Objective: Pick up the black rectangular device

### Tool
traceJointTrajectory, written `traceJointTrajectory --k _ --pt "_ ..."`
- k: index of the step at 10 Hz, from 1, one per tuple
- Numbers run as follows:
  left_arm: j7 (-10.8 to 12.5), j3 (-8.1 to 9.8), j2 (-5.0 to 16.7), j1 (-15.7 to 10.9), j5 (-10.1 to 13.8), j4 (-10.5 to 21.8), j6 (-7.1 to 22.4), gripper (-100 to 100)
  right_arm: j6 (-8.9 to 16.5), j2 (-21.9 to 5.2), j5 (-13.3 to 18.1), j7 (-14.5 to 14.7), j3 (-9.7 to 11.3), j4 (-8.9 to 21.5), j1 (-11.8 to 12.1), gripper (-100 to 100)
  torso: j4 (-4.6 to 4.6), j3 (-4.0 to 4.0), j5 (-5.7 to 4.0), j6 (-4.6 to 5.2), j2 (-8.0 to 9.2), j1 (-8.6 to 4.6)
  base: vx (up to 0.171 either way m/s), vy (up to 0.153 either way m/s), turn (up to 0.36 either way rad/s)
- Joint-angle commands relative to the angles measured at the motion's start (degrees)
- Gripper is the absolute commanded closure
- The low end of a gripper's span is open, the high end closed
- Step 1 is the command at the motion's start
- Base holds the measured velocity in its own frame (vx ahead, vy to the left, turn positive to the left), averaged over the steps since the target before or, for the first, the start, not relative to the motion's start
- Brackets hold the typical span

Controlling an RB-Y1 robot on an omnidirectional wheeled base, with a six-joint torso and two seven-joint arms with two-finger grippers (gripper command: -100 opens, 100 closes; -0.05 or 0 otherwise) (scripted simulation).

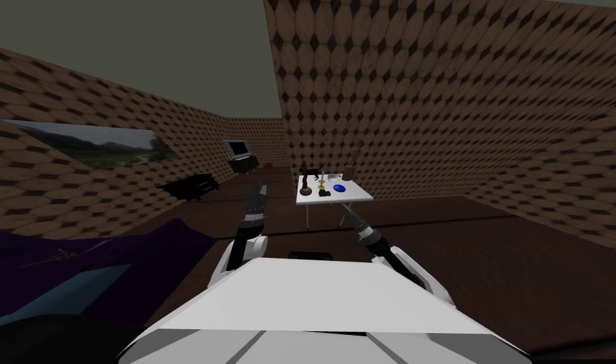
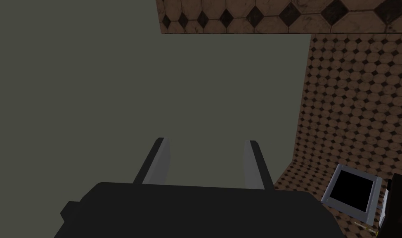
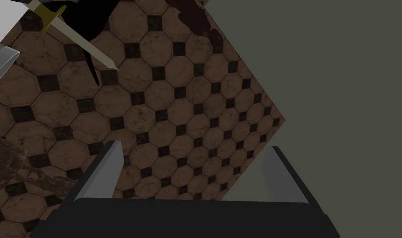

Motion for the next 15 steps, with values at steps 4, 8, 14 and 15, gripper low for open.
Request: traceJointTrajectory --k 4,8,14,15 --pt "0.0 0.0 0.0 0.0 0.0 0.0 0.0 0 -0.51 -7.92 2.53 1.37 2.02 5.42 -0.93 -100 0.0 0.01 0.02 0.01 0.01 0.06 -0.027 0.054 0.048" --pt "0.0 0.0 0.0 0.0 0.0 0.0 0.0 0 -0.71 -13.93 3.62 1.82 2.76 7.57 -1.34 -100 0.0 -0.01 0.01 0.0 -0.01 0.05 -0.018 0.042 0.042" --pt "0.0 0.01 0.0 0.01 0.0 0.0 0.0 0 -1.7 -24.02 7.28 3.14 4.98 14.33 -2.64 -100 0.0 -0.02 0.01 0.03 -0.05 0.0 -0.01 0.048 0.075" --pt "0.0 0.0 0.0 0.0 0.0 0.0 0.0 0 -1.7 -25.57 7.28 3.14 4.98 14.33 -2.64 -100 -0.01 -0.05 0.01 -0.01 -0.09 0.02 0.001 0.041 0.066"
